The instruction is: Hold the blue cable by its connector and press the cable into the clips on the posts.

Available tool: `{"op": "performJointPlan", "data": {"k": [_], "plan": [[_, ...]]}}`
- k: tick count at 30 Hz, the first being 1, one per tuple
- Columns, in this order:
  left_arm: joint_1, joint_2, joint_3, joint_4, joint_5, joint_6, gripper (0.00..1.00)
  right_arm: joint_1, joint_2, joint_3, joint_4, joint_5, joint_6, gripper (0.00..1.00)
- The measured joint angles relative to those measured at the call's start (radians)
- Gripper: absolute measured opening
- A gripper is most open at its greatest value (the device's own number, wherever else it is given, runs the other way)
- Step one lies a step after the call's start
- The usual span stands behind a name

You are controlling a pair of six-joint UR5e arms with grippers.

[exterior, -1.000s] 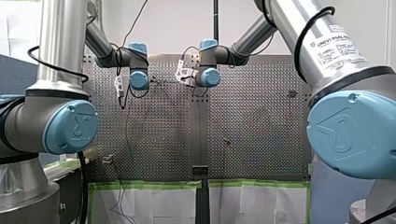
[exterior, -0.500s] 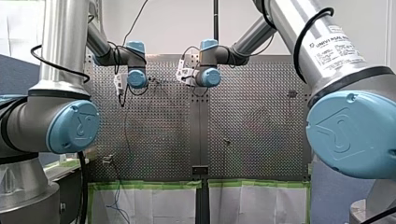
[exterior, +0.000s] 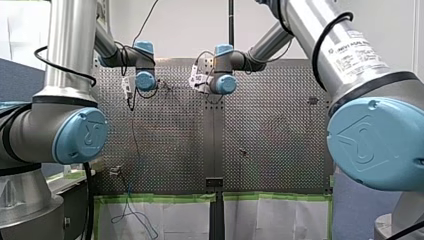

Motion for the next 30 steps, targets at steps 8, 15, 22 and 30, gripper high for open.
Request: {"op": "performJointPlan", "data": {"k": [8,15,22,30], "plan": [[0.007,-0.046,0.027,-0.007,0.02,-0.002,0.01,-0.005,0.027,-0.026,0.0,-0.002,0.0,0.0],[0.01,-0.051,0.045,-0.013,0.024,-0.009,0.01,-0.02,0.03,-0.052,0.002,-0.007,0.0,0.0],[0.015,-0.074,0.095,-0.036,0.03,-0.021,0.01,-0.032,0.036,-0.069,0.001,-0.007,0.0,0.0],[0.02,-0.086,0.106,-0.056,0.025,-0.02,0.01,-0.039,0.037,-0.07,0.002,-0.009,0.0,0.0]]}}
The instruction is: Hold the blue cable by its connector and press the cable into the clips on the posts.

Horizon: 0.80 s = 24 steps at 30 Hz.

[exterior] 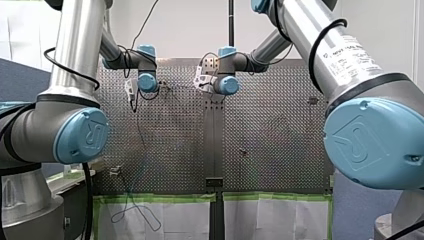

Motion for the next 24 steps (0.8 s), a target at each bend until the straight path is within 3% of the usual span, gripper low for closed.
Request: {"op": "performJointPlan", "data": {"k": [9,10,11,12,13,14,15,16,24], "plan": [[0.006,0.001,0.0,-0.024,0.0,0.019,0.01,0.0,0.0,-0.001,0.006,-0.002,-0.001,0.0],[0.006,0.001,0.0,-0.023,0.001,0.024,0.12,0.0,0.0,-0.001,0.007,-0.002,-0.001,0.0],[0.007,0.001,0.0,-0.022,0.002,0.029,0.34,0.0,0.0,-0.001,0.007,-0.002,-0.001,0.0],[0.008,0.001,0.0,-0.022,0.002,0.031,0.34,0.0,0.0,-0.001,0.007,-0.002,-0.001,0.0],[0.008,0.001,0.0,-0.022,0.002,0.032,0.71,0.0,0.0,-0.001,0.007,-0.002,-0.001,0.0],[0.009,0.001,0.001,-0.022,0.0,0.032,0.89,0.0,0.0,-0.001,0.007,-0.002,-0.001,0.0],[0.01,0.001,0.001,-0.023,-0.003,0.031,0.89,0.0,0.0,0.0,0.007,-0.002,-0.001,0.0],[0.01,0.001,0.001,-0.024,-0.008,0.027,1.0,0.0,0.0,0.0,0.007,-0.002,-0.001,0.0],[0.009,0.001,0.0,-0.06,-0.069,0.002,1.0,0.0,0.001,0.0,0.01,-0.003,-0.005,0.0]]}}
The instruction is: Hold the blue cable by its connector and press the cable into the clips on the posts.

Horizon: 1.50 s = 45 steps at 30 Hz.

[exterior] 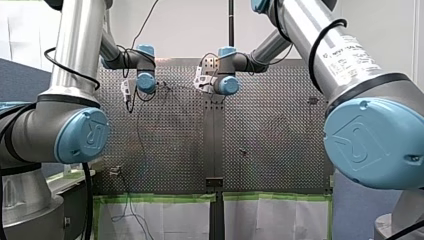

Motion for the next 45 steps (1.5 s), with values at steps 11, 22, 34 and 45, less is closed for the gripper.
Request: {"op": "performJointPlan", "data": {"k": [11,22,34,45], "plan": [[0.002,0.011,0.0,-0.1,0.006,-0.089,1.0,-0.001,0.0,0.0,0.001,-0.001,-0.001,0.0],[-0.01,0.048,-0.023,-0.203,0.107,-0.192,1.0,-0.002,0.0,0.0,0.013,-0.001,-0.004,0.0],[-0.019,0.156,-0.128,-0.288,0.148,-0.281,1.0,-0.002,0.0,0.0,0.014,-0.001,-0.007,0.0],[-0.05,0.261,-0.15,-0.291,0.153,-0.259,1.0,-0.001,0.0,0.0,0.016,-0.001,-0.007,0.0]]}}
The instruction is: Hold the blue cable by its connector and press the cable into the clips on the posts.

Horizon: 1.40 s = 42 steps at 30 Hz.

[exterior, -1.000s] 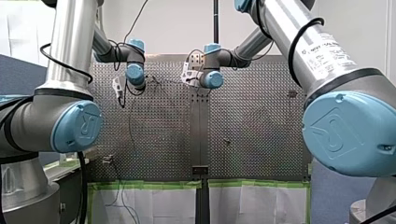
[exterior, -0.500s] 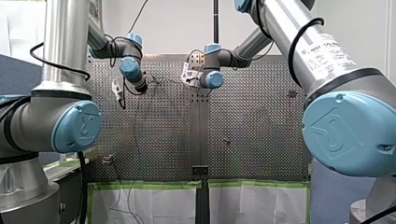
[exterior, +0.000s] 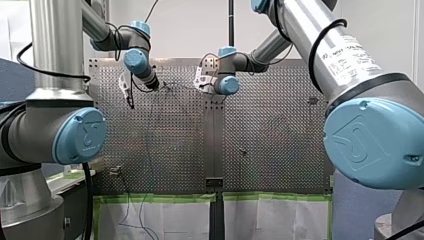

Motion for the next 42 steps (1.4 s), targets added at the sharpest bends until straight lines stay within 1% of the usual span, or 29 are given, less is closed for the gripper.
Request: {"op": "performJointPlan", "data": {"k": [5,17,31,34,42], "plan": [[-0.02,0.014,0.0,-0.001,-0.001,0.012,1.0,0.0,0.0,0.0,0.003,0.0,0.0,0.0],[-0.056,0.015,0.0,-0.002,-0.003,0.019,1.0,0.0,0.0,0.0,0.007,0.0,0.0,0.0],[-0.066,0.014,0.0,0.0,-0.004,0.021,1.0,-0.001,0.0,0.001,0.013,0.0,0.0,0.0],[-0.066,0.014,0.0,0.002,-0.004,0.036,1.0,-0.001,0.0,0.0,0.015,0.0,0.0,0.0],[-0.074,0.014,0.0,0.024,-0.006,0.11,1.0,-0.004,-0.001,0.0,0.022,0.0,-0.003,0.0]]}}
